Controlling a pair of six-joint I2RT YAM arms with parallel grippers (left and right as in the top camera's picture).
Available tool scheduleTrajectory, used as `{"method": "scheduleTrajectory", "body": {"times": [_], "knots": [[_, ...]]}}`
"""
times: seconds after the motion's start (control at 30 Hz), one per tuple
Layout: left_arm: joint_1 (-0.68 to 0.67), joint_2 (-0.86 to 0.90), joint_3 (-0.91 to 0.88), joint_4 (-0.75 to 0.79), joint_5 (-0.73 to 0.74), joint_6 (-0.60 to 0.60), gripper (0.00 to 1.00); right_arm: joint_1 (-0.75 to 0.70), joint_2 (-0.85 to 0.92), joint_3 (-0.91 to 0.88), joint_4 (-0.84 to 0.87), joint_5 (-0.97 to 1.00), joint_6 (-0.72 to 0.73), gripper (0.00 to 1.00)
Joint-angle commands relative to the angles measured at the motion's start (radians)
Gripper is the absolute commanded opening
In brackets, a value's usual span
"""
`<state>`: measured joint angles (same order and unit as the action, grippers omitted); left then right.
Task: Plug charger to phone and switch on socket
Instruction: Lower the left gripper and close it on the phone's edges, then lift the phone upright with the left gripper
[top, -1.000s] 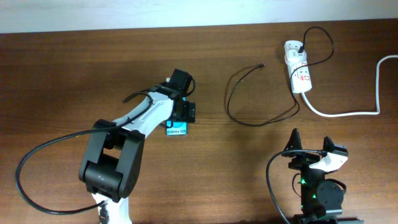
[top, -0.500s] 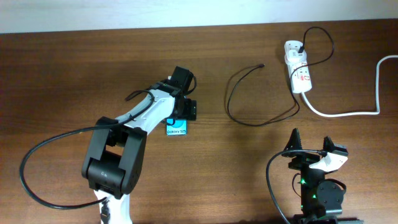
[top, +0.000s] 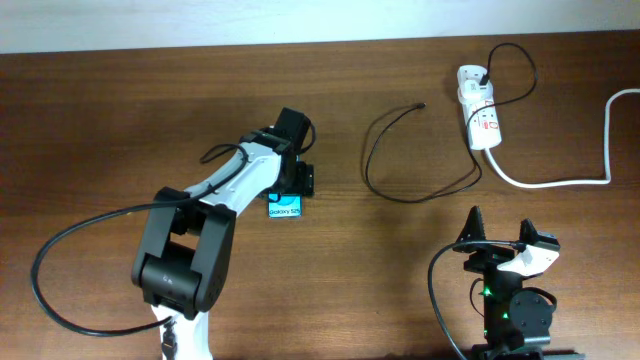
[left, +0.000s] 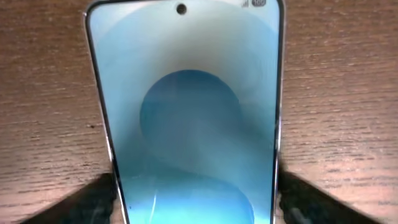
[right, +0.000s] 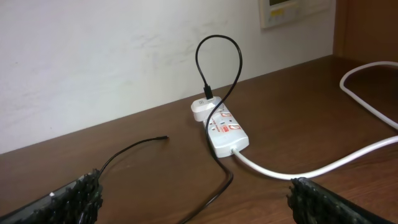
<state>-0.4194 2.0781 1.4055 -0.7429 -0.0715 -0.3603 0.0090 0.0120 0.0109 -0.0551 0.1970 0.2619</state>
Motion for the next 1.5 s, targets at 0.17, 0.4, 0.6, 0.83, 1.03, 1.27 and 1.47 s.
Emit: {"method": "scheduleTrajectory", "body": {"times": [0.17,0.4,0.6,0.83,1.03,1.27,1.47], "knots": [[-0.003,0.102,-0.064,-0.037,-0.003,0.010,0.54,-0.003,-0.003,-0.005,-0.008,0.013,-0.003,0.98],[-0.003,0.102,-0.064,-0.039,-0.003,0.010,0.47,-0.003,-0.003,-0.005,-0.008,0.013,-0.003,0.98],[-0.003,0.102,-0.061,-0.059,-0.003,0.010,0.40,-0.003,-0.003,-0.005,-0.008,0.013,-0.003,0.98],[-0.003,0.102,0.037,-0.143,-0.003,0.010,0.32,-0.003,-0.003,-0.005,-0.008,0.013,-0.003,0.98],[-0.003,0.102,0.125,-0.220,-0.003,0.010,0.27,-0.003,-0.003,-0.005,-0.008,0.013,-0.003,0.98],[-0.001,0.102,0.193,-0.286,0.035,0.006,0.25,-0.003,-0.003,-0.005,-0.008,0.013,-0.003,0.98],[-0.010,0.102,0.348,-0.404,0.035,0.006,0.22,-0.003,-0.003,-0.005,-0.008,0.013,-0.003,0.98]]}}
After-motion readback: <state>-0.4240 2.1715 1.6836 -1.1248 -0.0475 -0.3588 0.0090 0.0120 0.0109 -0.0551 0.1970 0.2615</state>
